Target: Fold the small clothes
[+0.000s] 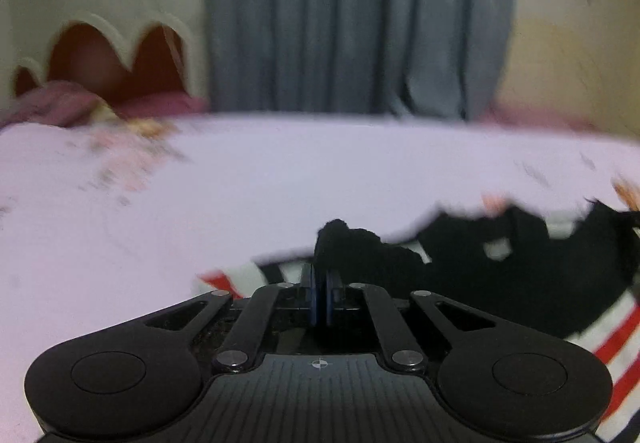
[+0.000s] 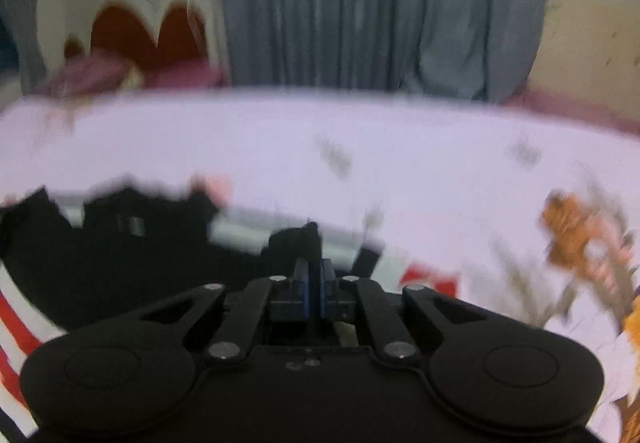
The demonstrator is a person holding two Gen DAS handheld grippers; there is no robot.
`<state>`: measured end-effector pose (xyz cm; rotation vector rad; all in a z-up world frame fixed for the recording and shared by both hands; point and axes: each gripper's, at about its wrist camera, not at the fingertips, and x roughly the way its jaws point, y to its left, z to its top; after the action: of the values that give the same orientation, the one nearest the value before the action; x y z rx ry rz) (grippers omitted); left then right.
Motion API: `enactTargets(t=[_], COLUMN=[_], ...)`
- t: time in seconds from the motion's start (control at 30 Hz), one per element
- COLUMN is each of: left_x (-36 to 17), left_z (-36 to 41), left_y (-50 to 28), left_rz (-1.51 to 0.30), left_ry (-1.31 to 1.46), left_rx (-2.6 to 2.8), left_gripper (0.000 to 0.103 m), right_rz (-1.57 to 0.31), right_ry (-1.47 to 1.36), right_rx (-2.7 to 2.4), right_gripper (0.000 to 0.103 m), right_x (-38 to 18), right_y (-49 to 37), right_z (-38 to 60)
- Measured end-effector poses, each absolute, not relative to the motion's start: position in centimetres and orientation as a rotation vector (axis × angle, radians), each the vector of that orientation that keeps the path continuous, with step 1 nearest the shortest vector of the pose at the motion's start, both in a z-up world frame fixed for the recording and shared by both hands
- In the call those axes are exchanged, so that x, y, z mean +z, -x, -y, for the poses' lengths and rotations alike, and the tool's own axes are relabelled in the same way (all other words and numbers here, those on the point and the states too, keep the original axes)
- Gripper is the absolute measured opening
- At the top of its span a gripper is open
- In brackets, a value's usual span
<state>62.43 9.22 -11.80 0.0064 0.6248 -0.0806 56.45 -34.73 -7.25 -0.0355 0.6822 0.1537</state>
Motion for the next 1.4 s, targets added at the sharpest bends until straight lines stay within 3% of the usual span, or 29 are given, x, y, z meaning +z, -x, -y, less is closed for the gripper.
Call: enactTargets(t=[0.07, 0.23, 0.37, 0.4, 0.47, 0.5, 0.57, 0.63, 0.83, 1.03, 1.17, 1.33, 1.4], left_x=[-12.1, -14.5, -14.3, -14.0, -13.5, -12.8, -11.3, -10.7, -12.7, -13.8, -13.9, -11.2, -10.8], left_z=[-9.6, -9.3, -8.3, -8.7, -8.9, -9.0, -7.8, -5.9, 0.8, -7.1, -7.5, -5.5, -3.4], left_y=[-62.8, -64.2, -64.0, -63.9, -63.6, -62.9, -61.6, -61.4, -60.9, -59.9, -59.6, -57.6, -56.1], left_rz=[-0.627, -0.718, -0.723, -0.725, -0.72, -0.691, -0.64, -0.621, -0.719, -0.699, -0.697, -0.621, -0.624], left_ry=[-0.006, -0.031, -0.096, -0.083, -0.049, -0.03, -0.021, -0.001, -0.1, -0.075, -0.11, -0.065, -0.048], left_rx=[-0.049, 0.007, 0.003, -0.001, 0.005, 0.008, 0.003, -0.067, -0.269, -0.111, -0.109, -0.085, -0.158], left_gripper=[0.003, 0.003, 0.005, 0.01, 0.053, 0.054, 0.054, 0.054, 0.054, 0.054, 0.054, 0.054, 0.054], right_rz=[-0.621, -0.768, -0.765, -0.772, -0.719, -0.677, -0.672, -0.678, -0.755, -0.751, -0.776, -0.693, -0.69], right_ry=[0.034, 0.026, 0.03, 0.026, 0.033, 0.041, 0.034, 0.082, 0.186, 0.256, 0.226, 0.19, 0.156], right_rx=[0.121, 0.04, 0.035, 0.03, 0.019, 0.019, 0.099, 0.195, 0.388, 0.165, 0.156, 0.133, 0.234], right_gripper=[0.005, 0.005, 0.009, 0.014, 0.052, 0.051, 0.025, 0.017, 0.025, 0.023, 0.021, 0.04, 0.035], right_x=[-6.5, -10.4, -10.4, -10.1, -8.7, -8.1, -7.2, -7.2, -9.9, -10.0, -9.4, -7.6, -7.3], right_y=[-56.2, -58.1, -57.8, -57.9, -57.6, -57.3, -56.6, -56.1, -56.3, -56.3, -56.5, -54.7, -52.8], right_z=[35.4, 37.5, 37.4, 37.4, 36.9, 36.3, 35.0, 32.2, 25.2, 31.5, 34.7, 32.7, 31.4])
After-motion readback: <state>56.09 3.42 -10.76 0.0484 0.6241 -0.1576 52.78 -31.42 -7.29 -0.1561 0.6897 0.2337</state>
